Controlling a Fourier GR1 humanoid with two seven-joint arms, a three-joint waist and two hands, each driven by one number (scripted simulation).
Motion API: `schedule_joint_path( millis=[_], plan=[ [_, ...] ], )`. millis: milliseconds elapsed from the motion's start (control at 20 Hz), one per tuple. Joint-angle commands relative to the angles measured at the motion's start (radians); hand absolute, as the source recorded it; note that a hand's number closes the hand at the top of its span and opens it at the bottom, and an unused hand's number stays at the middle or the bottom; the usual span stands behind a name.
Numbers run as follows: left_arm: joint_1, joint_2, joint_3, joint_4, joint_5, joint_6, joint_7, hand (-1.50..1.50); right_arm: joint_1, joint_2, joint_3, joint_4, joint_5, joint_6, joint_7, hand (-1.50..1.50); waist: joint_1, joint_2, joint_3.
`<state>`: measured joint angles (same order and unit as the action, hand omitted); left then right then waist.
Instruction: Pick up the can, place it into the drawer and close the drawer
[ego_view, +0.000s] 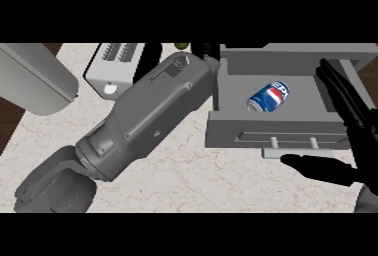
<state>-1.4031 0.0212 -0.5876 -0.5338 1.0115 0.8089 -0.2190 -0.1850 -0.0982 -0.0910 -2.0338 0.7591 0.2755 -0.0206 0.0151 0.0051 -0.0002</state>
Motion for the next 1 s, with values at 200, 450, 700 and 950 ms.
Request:
schedule_joint_path(
  millis=[200, 450, 700, 950],
  plan=[
    [0.046, 0.1, -0.005, -0.076, -0.046, -0.011, 0.076, -1.5, -0.184, -0.038, 0.098, 0.356, 0.216, -0.134, -0.078, -1.5, 0.017, -0.004, 0.0],
    [0.092, 0.14, 0.003, -0.121, -0.064, -0.023, 0.085, -1.5, -0.309, -0.04, 0.161, 0.567, 0.372, -0.209, -0.053, -1.5, 0.024, -0.001, 0.0],
    [0.111, 0.223, 0.015, -0.2, -0.089, -0.021, 0.148, -1.5, -0.361, -0.013, 0.126, 0.815, 0.421, -0.363, -0.076, -1.5, 0.019, -0.003, 0.0],
    [0.107, 0.222, 0.002, -0.252, -0.132, 0.06, 0.199, -1.5, -0.478, -0.008, 0.077, 1.082, 0.453, -0.513, -0.111, -1.5, 0.019, 0.001, 0.001]
  ],
)
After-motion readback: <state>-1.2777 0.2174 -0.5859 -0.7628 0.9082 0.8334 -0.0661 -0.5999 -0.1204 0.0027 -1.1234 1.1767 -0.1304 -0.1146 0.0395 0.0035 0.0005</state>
